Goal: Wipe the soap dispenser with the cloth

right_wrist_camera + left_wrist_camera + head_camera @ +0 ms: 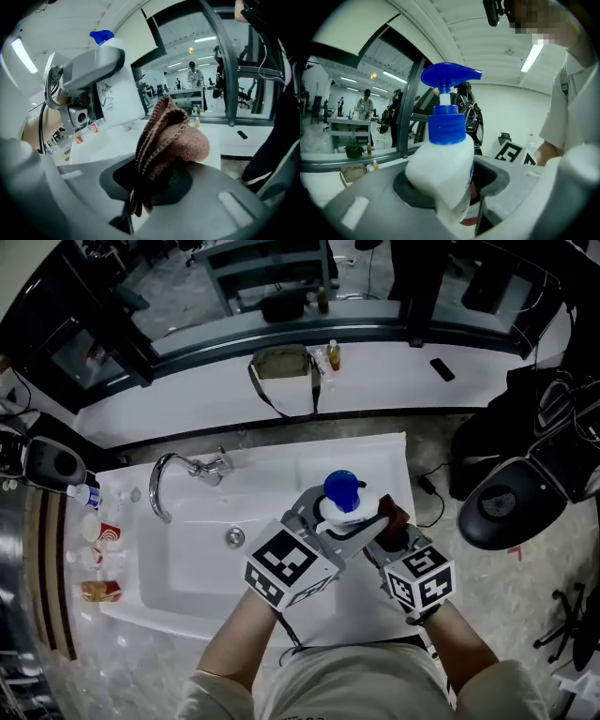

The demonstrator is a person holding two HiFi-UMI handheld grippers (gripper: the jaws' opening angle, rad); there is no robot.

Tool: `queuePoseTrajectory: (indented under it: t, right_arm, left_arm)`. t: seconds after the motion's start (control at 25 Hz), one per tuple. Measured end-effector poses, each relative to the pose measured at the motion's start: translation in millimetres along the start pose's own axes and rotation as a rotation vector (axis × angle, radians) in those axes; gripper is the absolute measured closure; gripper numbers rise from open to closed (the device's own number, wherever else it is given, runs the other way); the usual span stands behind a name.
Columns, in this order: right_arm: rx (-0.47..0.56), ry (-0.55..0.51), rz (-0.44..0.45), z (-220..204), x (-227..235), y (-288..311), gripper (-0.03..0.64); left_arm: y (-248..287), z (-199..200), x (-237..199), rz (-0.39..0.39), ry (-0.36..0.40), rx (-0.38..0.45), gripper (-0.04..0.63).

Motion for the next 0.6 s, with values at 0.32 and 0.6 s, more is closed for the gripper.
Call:
queuePoseTrajectory:
  t: [0.32, 0.6]
  right_arm:
    - [0.152, -0.03, 0.103, 27, -57, -3, 0.537]
    - [0.217, -0.08, 0.295, 29, -91, -12, 0.538]
  left_arm:
    - [-29, 11, 14, 0.025, -0.014, 0.03, 0.37]
    - [-41, 23, 19, -0.006, -0.042, 0.074, 0.385]
Point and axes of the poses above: the fingertips, and each gripper's own axes: y forward along the fingers, x to its right, z out of its top, the point moved 9 cm from there along -y, backward along the fingers, and after that the axes turned 2 degrees about -z, right-handed, at the moved point
